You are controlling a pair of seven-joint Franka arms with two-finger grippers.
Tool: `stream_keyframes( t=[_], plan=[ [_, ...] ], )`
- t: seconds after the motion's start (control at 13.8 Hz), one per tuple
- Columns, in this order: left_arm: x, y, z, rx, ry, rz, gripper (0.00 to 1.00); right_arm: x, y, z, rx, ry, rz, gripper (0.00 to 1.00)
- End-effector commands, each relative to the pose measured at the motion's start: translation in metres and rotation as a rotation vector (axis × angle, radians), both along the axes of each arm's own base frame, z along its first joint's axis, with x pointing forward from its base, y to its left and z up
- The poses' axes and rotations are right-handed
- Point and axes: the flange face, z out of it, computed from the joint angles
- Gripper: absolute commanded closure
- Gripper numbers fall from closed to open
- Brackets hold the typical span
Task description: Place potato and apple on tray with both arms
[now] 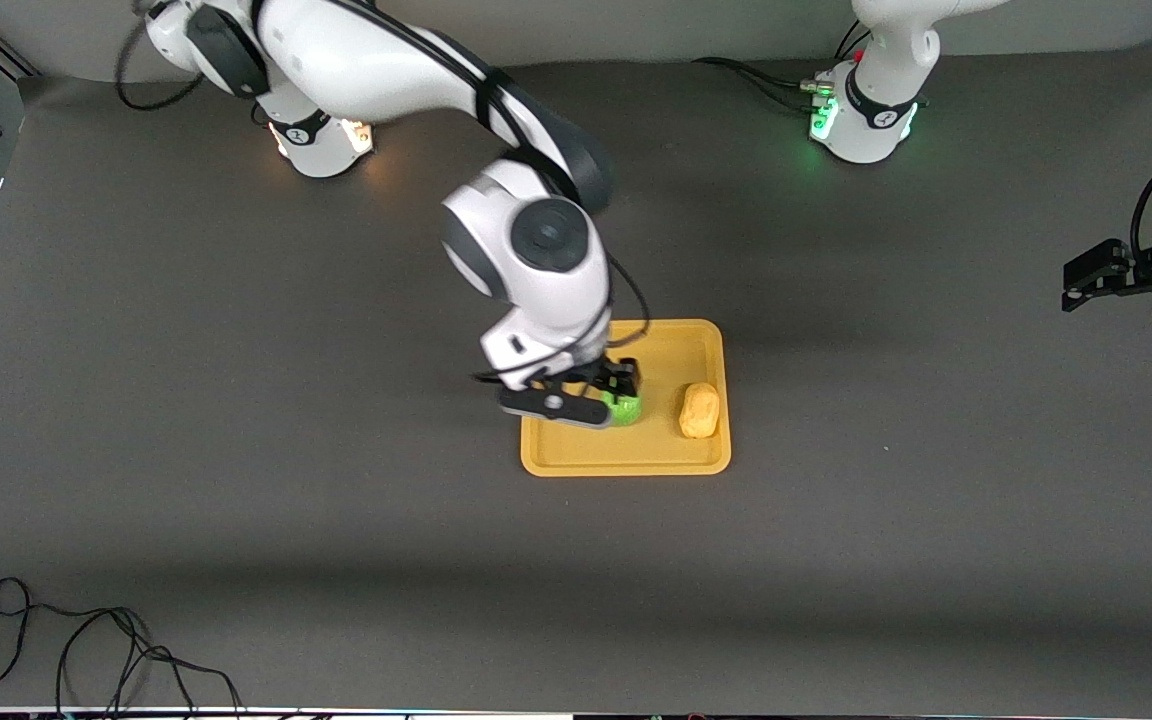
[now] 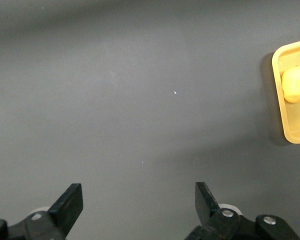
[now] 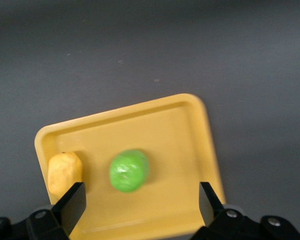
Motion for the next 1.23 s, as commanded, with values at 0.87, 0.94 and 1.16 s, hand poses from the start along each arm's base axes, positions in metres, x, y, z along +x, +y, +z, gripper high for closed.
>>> stream_keyframes(
  t=[0.87,0.94,1.16],
  plan=[
    [-0.019,-0.004,0.017,-0.014,0.016,-0.02,0.0,-0.03,-0.447,0.15,0.044,0.134,0.16,0.0],
    [-0.019,-0.004,0.018,-0.014,0.011,-0.02,0.0,-0.03,-0.466,0.15,0.045,0.133,0.157,0.0],
    [-0.014,-0.006,0.015,-0.018,0.008,-0.023,0.0,-0.031,-0.491,0.151,0.046,0.131,0.165,0.0]
  ],
)
